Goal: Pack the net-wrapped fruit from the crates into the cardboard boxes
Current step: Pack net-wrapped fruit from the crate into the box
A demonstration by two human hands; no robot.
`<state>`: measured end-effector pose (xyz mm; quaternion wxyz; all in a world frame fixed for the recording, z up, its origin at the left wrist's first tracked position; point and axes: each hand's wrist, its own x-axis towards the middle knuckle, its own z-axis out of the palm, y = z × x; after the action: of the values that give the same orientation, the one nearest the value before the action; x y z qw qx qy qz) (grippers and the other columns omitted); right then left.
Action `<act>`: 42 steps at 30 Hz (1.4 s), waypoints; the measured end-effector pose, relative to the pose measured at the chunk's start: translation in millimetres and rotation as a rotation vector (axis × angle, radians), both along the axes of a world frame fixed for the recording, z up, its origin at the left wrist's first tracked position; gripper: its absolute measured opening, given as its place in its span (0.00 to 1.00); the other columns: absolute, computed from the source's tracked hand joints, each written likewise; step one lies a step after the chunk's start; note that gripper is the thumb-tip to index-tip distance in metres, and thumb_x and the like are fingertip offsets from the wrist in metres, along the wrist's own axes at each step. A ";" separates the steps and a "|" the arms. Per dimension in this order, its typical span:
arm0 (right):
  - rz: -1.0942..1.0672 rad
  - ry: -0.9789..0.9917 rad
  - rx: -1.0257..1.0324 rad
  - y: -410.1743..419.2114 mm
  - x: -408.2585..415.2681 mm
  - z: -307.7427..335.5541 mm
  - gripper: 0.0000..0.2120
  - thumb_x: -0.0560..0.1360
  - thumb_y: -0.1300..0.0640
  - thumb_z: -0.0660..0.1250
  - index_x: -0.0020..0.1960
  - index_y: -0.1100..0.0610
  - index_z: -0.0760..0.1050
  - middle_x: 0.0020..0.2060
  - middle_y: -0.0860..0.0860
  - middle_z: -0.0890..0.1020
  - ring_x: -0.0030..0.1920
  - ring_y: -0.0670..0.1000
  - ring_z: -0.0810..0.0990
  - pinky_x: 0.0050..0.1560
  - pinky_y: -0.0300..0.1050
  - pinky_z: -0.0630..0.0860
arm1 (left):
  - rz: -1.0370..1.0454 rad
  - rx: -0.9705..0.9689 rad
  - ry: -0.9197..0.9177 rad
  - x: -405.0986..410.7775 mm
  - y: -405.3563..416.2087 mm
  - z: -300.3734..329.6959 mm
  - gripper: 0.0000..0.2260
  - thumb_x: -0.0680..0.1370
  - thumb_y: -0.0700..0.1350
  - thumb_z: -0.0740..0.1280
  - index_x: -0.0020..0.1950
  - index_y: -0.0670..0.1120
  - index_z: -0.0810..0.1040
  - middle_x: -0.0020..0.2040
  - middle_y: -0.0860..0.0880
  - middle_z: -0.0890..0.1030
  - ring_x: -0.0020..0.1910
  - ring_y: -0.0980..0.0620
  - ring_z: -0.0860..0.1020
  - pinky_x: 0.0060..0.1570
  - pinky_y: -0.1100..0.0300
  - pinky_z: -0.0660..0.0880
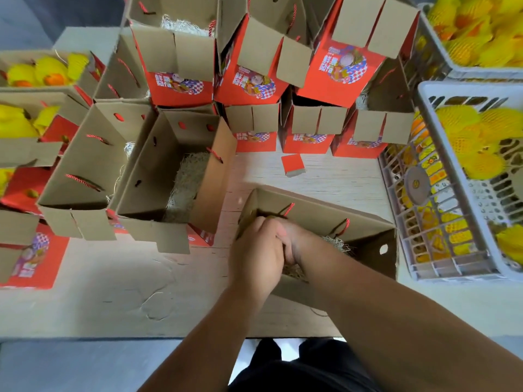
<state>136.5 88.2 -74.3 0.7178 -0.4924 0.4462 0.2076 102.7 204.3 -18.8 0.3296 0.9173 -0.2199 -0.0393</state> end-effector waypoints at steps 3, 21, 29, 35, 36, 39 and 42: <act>0.055 0.040 -0.057 -8.7 -15.5 24.4 0.09 0.77 0.52 0.65 0.50 0.56 0.79 0.46 0.58 0.82 0.46 0.55 0.81 0.48 0.45 0.76 | -0.001 0.114 0.029 1.6 -0.7 -1.6 0.10 0.79 0.42 0.63 0.52 0.54 0.81 0.53 0.56 0.81 0.51 0.50 0.79 0.42 0.59 0.71; -0.297 -0.529 -0.930 -219.5 -156.1 106.1 0.09 0.83 0.59 0.62 0.51 0.53 0.81 0.44 0.46 0.85 0.48 0.41 0.82 0.50 0.36 0.76 | -0.308 -0.513 0.421 -73.5 -250.5 27.4 0.14 0.84 0.45 0.57 0.66 0.49 0.76 0.61 0.50 0.81 0.60 0.55 0.78 0.61 0.60 0.73; 0.027 -0.141 -1.216 -413.7 -197.6 70.4 0.12 0.84 0.51 0.60 0.61 0.55 0.76 0.51 0.52 0.82 0.56 0.59 0.81 0.49 0.49 0.76 | -0.492 -0.039 0.018 -83.4 -395.2 23.7 0.11 0.82 0.46 0.61 0.60 0.52 0.80 0.57 0.52 0.84 0.58 0.46 0.80 0.59 0.49 0.74; 0.985 0.494 -1.118 -492.2 -215.1 -3.2 0.39 0.78 0.54 0.68 0.82 0.54 0.52 0.77 0.61 0.64 0.76 0.64 0.62 0.76 0.60 0.61 | -0.444 0.342 -0.250 -91.9 -410.0 2.1 0.11 0.78 0.49 0.62 0.57 0.54 0.81 0.48 0.51 0.85 0.54 0.47 0.79 0.56 0.49 0.68; 0.998 0.571 -1.118 -493.5 -215.9 -11.7 0.40 0.76 0.53 0.71 0.81 0.57 0.54 0.77 0.61 0.64 0.76 0.64 0.63 0.75 0.60 0.63 | -0.433 0.313 -0.242 -91.1 -409.5 0.6 0.11 0.78 0.49 0.62 0.56 0.54 0.81 0.46 0.51 0.85 0.52 0.47 0.79 0.55 0.49 0.69; 1.014 0.731 -1.088 -488.3 -214.4 -27.3 0.39 0.76 0.53 0.73 0.79 0.61 0.59 0.77 0.64 0.61 0.77 0.65 0.59 0.74 0.61 0.65 | -0.408 0.267 -0.231 -90.1 -412.7 -0.7 0.11 0.78 0.48 0.64 0.56 0.53 0.83 0.44 0.52 0.85 0.48 0.48 0.80 0.53 0.50 0.69; 0.981 0.768 -1.032 -482.0 -209.3 -25.7 0.36 0.78 0.53 0.70 0.81 0.56 0.59 0.79 0.63 0.58 0.79 0.65 0.57 0.73 0.63 0.67 | -0.396 0.280 -0.263 -91.3 -415.7 -2.5 0.11 0.77 0.48 0.65 0.56 0.53 0.83 0.42 0.52 0.85 0.46 0.47 0.80 0.52 0.50 0.70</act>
<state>-72.8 -393.7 -100.0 0.0241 -0.7958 0.4344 0.4213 11.4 -211.3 -21.2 0.1542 0.8904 -0.4281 -0.0133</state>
